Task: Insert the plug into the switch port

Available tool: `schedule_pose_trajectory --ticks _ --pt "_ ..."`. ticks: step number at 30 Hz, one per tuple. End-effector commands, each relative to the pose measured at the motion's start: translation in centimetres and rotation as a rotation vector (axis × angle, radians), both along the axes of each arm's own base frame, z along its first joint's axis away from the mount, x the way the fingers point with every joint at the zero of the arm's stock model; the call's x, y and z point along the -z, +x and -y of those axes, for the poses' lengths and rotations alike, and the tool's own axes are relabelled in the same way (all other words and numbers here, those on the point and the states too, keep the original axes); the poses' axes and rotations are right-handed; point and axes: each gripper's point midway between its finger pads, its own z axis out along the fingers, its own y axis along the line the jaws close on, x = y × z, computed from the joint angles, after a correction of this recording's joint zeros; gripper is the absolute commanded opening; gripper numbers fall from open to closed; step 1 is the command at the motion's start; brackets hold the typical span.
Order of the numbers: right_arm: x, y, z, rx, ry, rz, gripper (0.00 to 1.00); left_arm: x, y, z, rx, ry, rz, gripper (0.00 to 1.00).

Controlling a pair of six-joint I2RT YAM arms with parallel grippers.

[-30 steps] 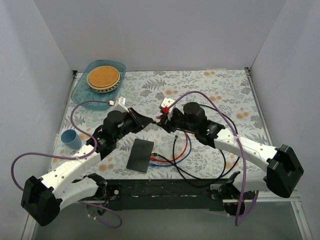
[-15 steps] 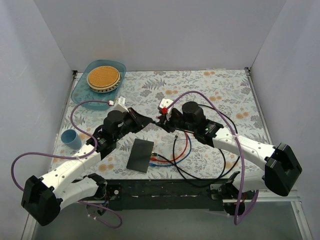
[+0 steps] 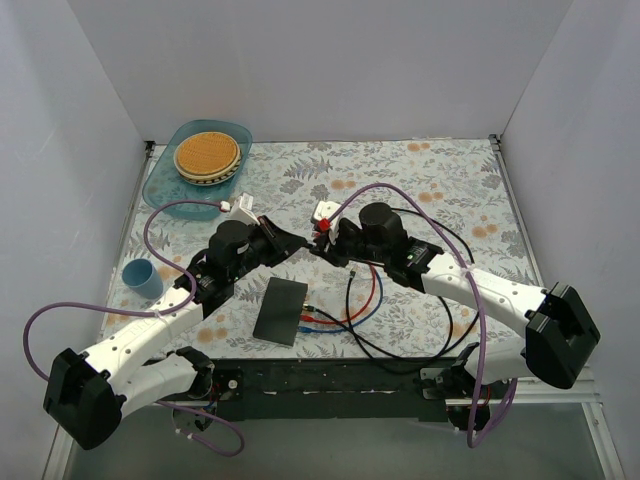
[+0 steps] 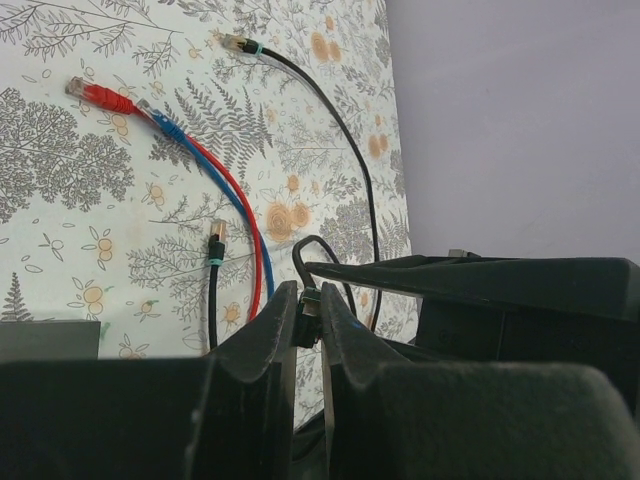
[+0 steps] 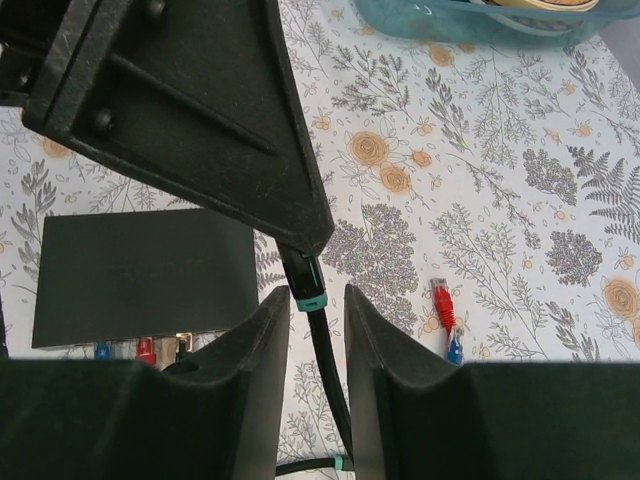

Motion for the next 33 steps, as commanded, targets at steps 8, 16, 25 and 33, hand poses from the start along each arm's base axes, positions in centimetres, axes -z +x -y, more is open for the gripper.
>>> schedule_pose_trajectory --ticks 8,16,25,33 --pt "-1.2 0.8 -0.3 0.002 -0.012 0.052 0.14 -3.2 0.1 0.8 0.03 -0.049 0.055 0.0" --pt "-1.8 1.3 -0.3 0.032 0.005 0.059 0.01 -2.7 -0.1 1.0 0.053 -0.038 0.049 0.14" --pt "-0.4 0.7 2.0 0.101 -0.051 0.008 0.01 -3.0 1.9 -2.4 -0.078 0.19 0.097 0.98" --pt "4.9 -2.0 3.6 0.075 -0.14 -0.143 0.01 2.0 2.9 -6.6 -0.138 0.367 -0.025 0.98"
